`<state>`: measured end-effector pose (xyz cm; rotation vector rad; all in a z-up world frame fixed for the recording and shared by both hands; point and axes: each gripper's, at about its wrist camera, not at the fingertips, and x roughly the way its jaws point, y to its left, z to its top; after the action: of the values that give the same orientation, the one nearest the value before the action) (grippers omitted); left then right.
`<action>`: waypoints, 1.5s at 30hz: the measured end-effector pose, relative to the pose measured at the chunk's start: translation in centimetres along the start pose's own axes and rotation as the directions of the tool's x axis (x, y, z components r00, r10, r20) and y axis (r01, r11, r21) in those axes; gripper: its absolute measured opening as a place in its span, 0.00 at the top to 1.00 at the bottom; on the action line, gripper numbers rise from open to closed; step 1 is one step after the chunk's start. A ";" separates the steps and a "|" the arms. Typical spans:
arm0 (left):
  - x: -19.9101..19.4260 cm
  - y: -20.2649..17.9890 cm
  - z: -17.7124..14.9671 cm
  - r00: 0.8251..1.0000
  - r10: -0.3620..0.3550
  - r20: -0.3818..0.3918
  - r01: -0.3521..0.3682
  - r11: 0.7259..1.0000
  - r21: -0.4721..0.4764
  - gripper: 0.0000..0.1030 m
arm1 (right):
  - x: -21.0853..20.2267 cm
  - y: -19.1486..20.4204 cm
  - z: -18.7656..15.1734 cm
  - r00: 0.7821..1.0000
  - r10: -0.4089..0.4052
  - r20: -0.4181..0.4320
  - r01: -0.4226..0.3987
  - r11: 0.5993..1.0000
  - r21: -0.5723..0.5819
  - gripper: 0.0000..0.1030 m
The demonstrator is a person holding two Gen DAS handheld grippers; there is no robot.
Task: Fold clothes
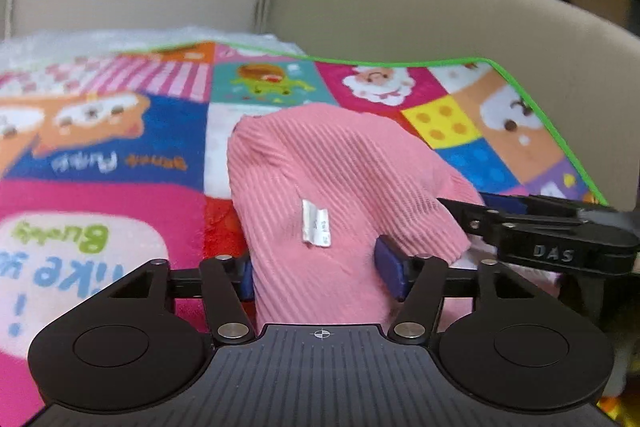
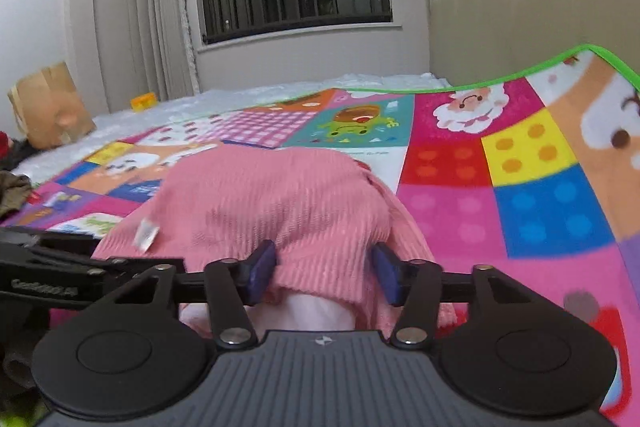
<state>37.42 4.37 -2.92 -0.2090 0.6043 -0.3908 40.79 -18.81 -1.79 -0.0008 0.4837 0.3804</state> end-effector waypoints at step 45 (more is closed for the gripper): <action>-7.9 -5.1 -6.0 0.955 0.292 -0.052 -0.285 0.952 0.115 0.00 | -9.3 1.6 -5.0 0.946 -0.307 -0.103 0.297 0.949 -0.104 0.00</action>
<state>26.44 2.56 -2.21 -0.0029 0.6693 -0.1460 30.36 -21.05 -1.91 -0.1816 0.5744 0.0988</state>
